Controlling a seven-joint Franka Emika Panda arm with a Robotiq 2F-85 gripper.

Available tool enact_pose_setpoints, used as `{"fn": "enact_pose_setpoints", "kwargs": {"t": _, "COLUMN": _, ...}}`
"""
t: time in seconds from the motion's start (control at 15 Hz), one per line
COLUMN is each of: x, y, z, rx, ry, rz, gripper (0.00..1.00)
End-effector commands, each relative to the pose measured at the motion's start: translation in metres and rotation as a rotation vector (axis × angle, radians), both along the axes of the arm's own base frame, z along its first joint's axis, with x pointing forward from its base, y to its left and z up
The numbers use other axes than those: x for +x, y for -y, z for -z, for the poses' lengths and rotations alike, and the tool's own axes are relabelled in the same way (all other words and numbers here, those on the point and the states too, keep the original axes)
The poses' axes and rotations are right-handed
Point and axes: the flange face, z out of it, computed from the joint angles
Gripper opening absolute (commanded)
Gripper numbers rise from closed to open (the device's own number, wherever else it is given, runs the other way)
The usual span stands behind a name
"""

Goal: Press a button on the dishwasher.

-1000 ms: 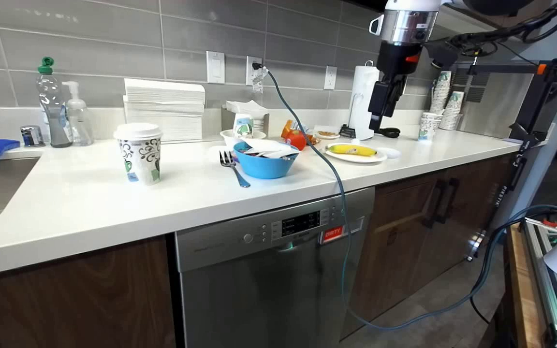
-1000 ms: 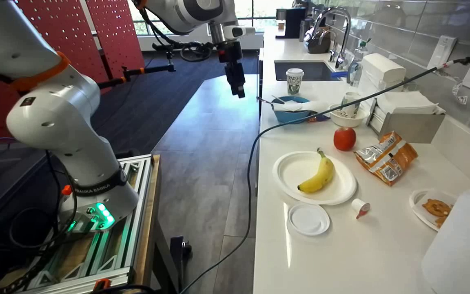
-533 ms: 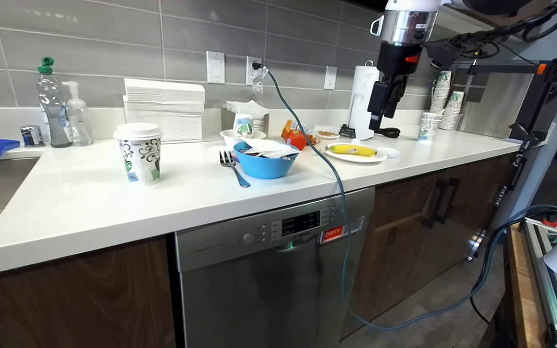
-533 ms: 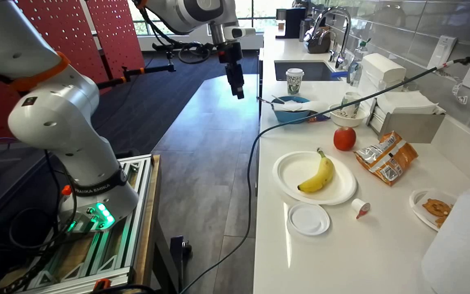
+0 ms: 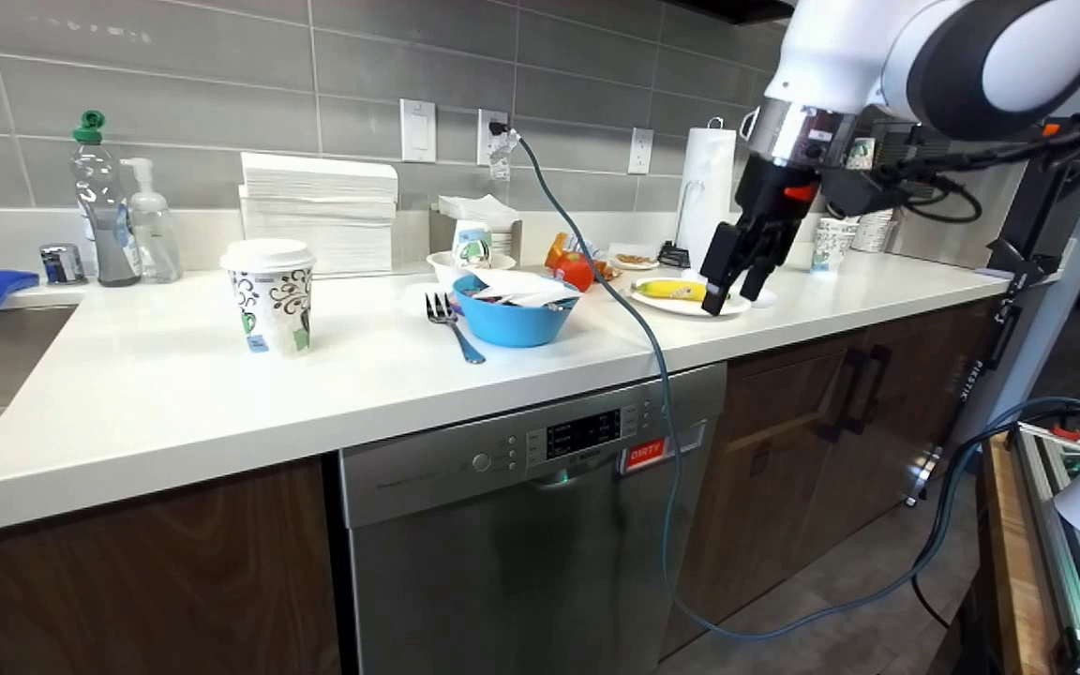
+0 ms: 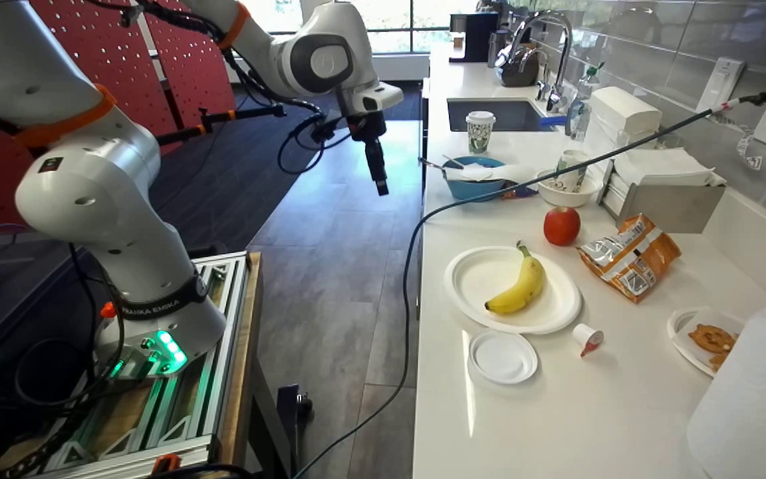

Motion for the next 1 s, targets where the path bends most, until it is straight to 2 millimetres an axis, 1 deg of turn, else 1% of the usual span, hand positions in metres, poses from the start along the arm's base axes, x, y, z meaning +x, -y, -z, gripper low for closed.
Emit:
{"fn": "enact_pose_setpoints", "kwargs": {"t": 0.0, "x": -0.02, "y": 0.01, "z": 0.049, "rx": 0.044, "ry": 0.024, "rz": 0.066, "gripper": 0.58}}
{"fn": "enact_pose_setpoints", "kwargs": {"t": 0.13, "x": -0.03, "y": 0.013, "z": 0.073, "rx": 0.071, "ry": 0.015, "rz": 0.082, "gripper": 0.42}}
{"fn": "enact_pose_setpoints", "kwargs": {"t": 0.2, "x": -0.022, "y": 0.009, "z": 0.082, "rx": 0.079, "ry": 0.009, "rz": 0.089, "gripper": 0.35}}
{"fn": "enact_pose_setpoints", "kwargs": {"t": 0.27, "x": -0.027, "y": 0.011, "z": 0.09, "rx": 0.079, "ry": 0.01, "rz": 0.099, "gripper": 0.26}}
{"fn": "enact_pose_setpoints", "kwargs": {"t": 0.4, "x": -0.029, "y": 0.017, "z": 0.1, "rx": 0.052, "ry": 0.024, "rz": 0.117, "gripper": 0.12}}
{"fn": "enact_pose_setpoints", "kwargs": {"t": 0.47, "x": -0.031, "y": 0.018, "z": 0.108, "rx": 0.054, "ry": 0.016, "rz": 0.125, "gripper": 0.04}}
{"fn": "enact_pose_setpoints", "kwargs": {"t": 0.53, "x": -0.028, "y": 0.017, "z": 0.094, "rx": 0.038, "ry": 0.017, "rz": 0.099, "gripper": 0.22}}
{"fn": "enact_pose_setpoints", "kwargs": {"t": 0.67, "x": -0.029, "y": 0.02, "z": 0.104, "rx": 0.035, "ry": 0.008, "rz": 0.115, "gripper": 0.06}}
{"fn": "enact_pose_setpoints", "kwargs": {"t": 0.73, "x": -0.029, "y": 0.021, "z": 0.107, "rx": 0.035, "ry": 0.004, "rz": 0.118, "gripper": 0.04}}
{"fn": "enact_pose_setpoints", "kwargs": {"t": 0.93, "x": -0.028, "y": 0.02, "z": 0.106, "rx": 0.037, "ry": 0.005, "rz": 0.117, "gripper": 0.04}}
